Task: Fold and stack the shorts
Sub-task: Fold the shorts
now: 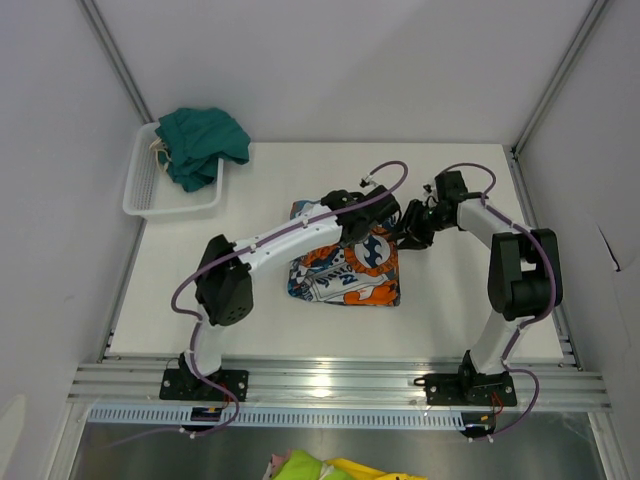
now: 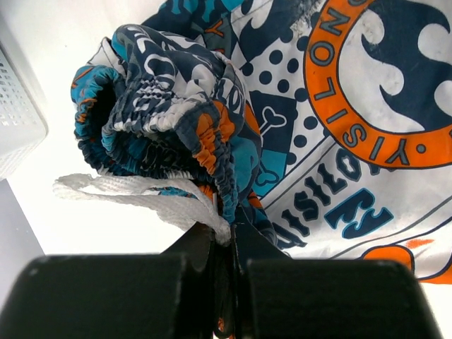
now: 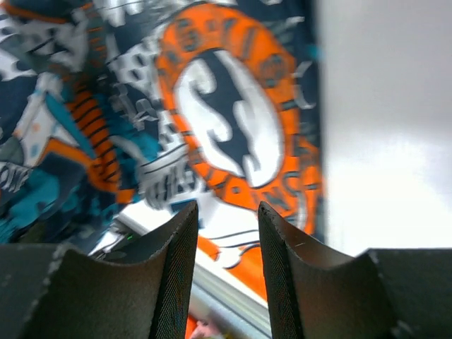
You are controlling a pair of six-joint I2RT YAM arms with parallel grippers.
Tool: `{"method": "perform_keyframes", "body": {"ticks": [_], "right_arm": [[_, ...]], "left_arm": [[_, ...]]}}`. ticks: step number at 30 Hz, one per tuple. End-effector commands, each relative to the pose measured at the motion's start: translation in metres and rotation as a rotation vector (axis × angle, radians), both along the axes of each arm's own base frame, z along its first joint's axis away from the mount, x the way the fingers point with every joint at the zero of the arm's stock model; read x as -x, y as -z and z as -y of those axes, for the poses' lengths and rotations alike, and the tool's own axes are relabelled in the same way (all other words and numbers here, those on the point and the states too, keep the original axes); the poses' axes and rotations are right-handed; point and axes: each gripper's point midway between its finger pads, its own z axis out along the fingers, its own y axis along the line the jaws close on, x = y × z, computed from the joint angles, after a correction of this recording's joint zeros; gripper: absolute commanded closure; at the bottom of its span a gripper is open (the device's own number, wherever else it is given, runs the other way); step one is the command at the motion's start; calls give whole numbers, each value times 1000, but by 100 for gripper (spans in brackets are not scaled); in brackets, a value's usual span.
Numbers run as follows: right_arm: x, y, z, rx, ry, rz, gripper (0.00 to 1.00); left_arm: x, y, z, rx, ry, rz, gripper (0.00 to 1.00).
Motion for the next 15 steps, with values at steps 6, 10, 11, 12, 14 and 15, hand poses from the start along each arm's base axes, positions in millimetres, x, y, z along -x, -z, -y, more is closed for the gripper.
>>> {"method": "perform_keyframes", "body": {"ticks": [6, 10, 11, 12, 14, 15], "right_arm": [[12, 40, 15, 99, -4, -49, 58], [19, 52, 11, 83, -23, -77, 58], [19, 54, 11, 84, -24, -82, 58], [19, 54, 11, 83, -26, -82, 58], [21, 59, 11, 85, -29, -94, 58], [23, 61, 10, 86, -32, -98, 58]], "left_arm": [[3, 0, 26, -17, 7, 41, 100], [5, 5, 45, -20, 25, 51, 100], [5, 7, 46, -33, 26, 51, 100], [4, 2, 54, -16, 33, 64, 100], [5, 11, 56, -41, 35, 53, 100], [5, 12, 58, -42, 36, 53, 100]]}}
